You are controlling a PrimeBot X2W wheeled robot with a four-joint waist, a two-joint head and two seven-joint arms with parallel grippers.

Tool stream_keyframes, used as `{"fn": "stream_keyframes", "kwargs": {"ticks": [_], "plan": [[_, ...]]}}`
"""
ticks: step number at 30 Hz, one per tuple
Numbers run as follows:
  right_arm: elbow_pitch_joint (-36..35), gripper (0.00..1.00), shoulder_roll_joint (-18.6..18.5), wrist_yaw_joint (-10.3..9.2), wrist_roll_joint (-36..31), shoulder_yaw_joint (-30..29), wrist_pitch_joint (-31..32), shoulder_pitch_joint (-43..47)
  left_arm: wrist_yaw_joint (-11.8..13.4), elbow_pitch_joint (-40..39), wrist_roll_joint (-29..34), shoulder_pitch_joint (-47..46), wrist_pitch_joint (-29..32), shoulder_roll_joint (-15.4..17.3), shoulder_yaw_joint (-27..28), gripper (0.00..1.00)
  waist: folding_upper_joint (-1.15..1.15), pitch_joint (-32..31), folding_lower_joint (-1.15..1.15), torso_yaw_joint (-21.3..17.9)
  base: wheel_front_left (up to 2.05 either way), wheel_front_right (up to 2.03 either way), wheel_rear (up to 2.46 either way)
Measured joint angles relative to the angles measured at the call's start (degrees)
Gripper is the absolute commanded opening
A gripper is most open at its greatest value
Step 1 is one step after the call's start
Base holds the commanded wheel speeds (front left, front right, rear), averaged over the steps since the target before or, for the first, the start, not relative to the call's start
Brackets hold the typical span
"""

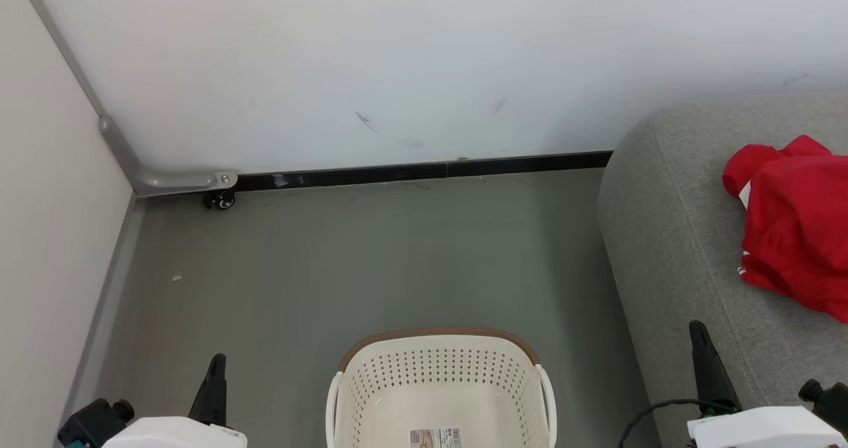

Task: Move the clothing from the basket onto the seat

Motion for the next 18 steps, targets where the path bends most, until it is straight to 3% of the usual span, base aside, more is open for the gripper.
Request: {"fn": "stream_keyframes", "kwargs": {"ticks": [11,18], "plan": [[0.1,0.00,-0.6,0.00,9.2,-0.4,1.3,-2.2,-1.4,-0.1,-8.4,-1.0,1.6,-0.2,1.4,0.00,0.00,0.4,-0.55,-0.1,0.00,0.00,0.00],[0.1,0.00,-0.8,-0.01,15.2,-0.7,2.4,-2.3,-2.4,-0.3,-14.0,-1.3,3.2,-0.3,2.2,0.00,0.00,0.6,-0.70,-0.1,0.00,0.00,0.00]]}}
